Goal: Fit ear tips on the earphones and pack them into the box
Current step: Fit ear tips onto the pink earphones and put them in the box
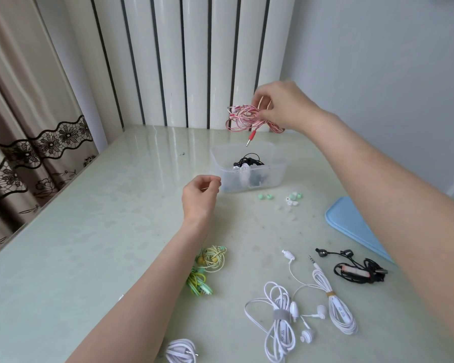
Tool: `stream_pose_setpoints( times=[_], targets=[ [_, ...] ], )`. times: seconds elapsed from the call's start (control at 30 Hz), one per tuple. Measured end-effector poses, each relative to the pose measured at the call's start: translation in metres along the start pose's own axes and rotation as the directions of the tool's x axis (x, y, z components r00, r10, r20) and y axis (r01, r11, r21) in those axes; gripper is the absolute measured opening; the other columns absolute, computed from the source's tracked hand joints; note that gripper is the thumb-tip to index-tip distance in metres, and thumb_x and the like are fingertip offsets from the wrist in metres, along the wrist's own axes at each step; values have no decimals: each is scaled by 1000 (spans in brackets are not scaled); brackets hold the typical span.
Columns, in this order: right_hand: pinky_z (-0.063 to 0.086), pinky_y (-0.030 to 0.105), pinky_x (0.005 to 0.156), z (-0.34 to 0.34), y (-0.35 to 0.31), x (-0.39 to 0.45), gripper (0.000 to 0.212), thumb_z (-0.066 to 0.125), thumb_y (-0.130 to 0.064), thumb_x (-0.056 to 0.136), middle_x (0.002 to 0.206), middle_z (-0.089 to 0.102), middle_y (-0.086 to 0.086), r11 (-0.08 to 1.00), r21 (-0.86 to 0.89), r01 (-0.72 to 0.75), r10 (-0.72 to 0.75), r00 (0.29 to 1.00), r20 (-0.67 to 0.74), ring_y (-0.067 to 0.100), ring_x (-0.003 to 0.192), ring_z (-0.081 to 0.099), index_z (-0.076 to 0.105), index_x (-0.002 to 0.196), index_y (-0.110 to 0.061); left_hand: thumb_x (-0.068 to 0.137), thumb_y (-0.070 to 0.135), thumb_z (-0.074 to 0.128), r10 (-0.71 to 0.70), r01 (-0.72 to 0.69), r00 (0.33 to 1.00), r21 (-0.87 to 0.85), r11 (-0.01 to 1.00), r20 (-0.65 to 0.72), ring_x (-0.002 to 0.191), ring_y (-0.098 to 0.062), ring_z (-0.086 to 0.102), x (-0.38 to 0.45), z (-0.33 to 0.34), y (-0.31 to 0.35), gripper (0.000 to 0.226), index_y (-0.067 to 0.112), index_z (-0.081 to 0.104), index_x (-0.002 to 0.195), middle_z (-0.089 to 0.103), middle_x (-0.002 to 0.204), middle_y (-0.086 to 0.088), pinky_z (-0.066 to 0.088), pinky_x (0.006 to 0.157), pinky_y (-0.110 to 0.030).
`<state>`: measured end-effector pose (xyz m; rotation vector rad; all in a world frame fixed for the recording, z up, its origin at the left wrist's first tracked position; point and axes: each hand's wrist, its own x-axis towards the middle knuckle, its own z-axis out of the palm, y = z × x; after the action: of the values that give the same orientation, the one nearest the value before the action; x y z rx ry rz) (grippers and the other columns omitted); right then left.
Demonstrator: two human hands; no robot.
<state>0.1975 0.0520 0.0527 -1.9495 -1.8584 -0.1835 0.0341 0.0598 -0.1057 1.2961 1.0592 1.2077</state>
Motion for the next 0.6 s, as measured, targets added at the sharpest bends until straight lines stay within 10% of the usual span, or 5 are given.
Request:
stream_pose_setpoints(
  times=[0.23, 0.43, 0.6],
  targets=[
    [43, 26, 71, 46, 22, 1, 28, 53, 1, 83, 104, 66, 13, 997, 4, -73, 72, 983, 166, 19, 78, 53, 63, 107, -8, 84, 8, 53, 27, -28, 1000, 25, 999, 15, 74, -12, 55, 6, -1, 6, 20, 20, 61, 71, 61, 75, 8, 43, 70, -26],
    [42, 8, 51, 47, 18, -40, 17, 56, 1, 81, 75, 69, 12, 990, 123, -73, 42, 971, 237, 19, 63, 61, 69, 89, -6, 84, 10, 53, 85, -103, 992, 195, 975, 97, 72, -13, 54, 13, -6, 9, 13, 16, 63, 77, 62, 76, 2, 42, 67, -26],
    [45, 17, 63, 55, 28, -72, 17, 57, 0, 82, 88, 70, 13, 992, 67, -110, 83, 943, 323, 20, 69, 59, 70, 90, -6, 85, 20, 58, -26, -394, 848, 663, 637, 530, 87, -17, 57, -4, -20, 54, 13, 15, 67, 92, 63, 93, -1, 42, 75, -24]
  ],
)
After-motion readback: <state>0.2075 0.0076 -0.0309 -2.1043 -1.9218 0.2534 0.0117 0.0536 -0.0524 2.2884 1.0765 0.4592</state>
